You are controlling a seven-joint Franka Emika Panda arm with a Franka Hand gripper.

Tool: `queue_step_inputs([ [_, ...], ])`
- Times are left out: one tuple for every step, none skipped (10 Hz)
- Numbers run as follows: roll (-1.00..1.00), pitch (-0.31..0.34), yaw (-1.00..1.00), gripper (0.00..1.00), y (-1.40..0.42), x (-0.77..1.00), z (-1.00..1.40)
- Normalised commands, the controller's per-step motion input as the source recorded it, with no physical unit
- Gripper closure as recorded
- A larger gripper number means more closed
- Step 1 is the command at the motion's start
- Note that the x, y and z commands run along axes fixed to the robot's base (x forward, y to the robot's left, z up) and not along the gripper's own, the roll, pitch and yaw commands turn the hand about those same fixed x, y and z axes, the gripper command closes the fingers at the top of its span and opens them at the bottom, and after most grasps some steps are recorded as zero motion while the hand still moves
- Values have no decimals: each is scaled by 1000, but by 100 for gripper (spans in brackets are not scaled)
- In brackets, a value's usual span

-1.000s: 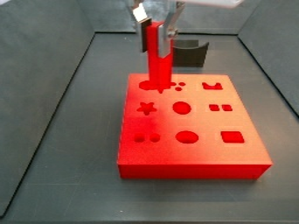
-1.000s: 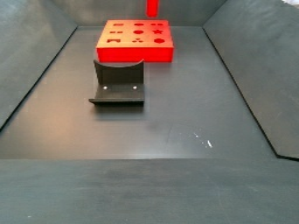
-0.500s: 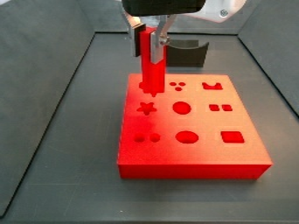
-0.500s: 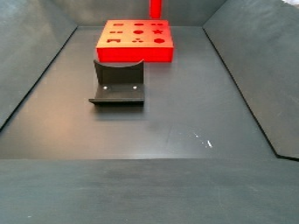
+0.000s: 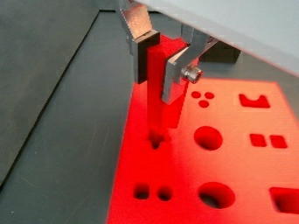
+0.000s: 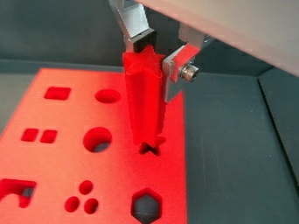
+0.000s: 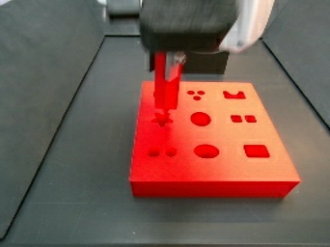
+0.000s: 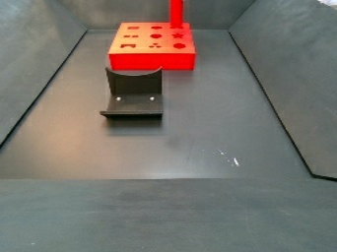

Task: Insert the star object.

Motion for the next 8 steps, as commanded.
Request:
queue_step_inputs([
  [-43, -104, -89, 100, 0, -91, -386],
  [-29, -76, -97, 100, 0, -166, -389],
  [-51, -79, -117, 100, 0, -120, -269],
  [-63, -106, -149, 100, 0, 0, -137],
  [-61, -111, -131, 100, 0, 0, -97],
  [-66, -107, -94, 100, 0, 197, -54],
  [-30, -76, -43, 100, 0, 217, -69],
  [0, -44, -31, 100, 0, 97, -109],
])
